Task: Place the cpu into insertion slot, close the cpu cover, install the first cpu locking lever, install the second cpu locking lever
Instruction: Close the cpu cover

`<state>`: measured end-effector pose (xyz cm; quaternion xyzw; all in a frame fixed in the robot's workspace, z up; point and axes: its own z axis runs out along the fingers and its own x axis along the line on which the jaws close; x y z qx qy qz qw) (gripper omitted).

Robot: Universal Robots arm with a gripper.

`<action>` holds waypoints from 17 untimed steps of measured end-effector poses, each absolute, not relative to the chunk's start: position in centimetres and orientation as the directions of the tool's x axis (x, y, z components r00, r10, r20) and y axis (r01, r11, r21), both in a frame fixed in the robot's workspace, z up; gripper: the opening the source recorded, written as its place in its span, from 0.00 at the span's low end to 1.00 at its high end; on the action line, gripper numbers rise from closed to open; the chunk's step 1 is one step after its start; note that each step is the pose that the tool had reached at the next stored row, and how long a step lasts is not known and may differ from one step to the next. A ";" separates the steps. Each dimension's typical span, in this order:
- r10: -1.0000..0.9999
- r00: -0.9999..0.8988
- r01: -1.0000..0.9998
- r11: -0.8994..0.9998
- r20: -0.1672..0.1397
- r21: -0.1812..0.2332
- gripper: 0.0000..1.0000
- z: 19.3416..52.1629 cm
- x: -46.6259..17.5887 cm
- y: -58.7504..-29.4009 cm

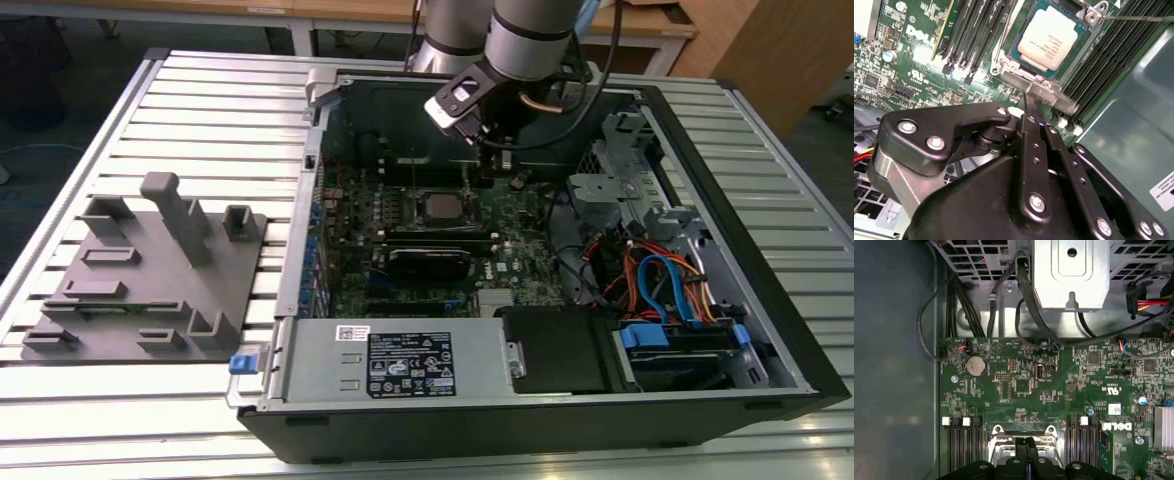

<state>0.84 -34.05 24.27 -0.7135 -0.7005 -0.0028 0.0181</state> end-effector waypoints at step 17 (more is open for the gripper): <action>0.999 0.019 1.000 -0.018 0.029 -0.022 0.10 23.4 -3.0 -34.0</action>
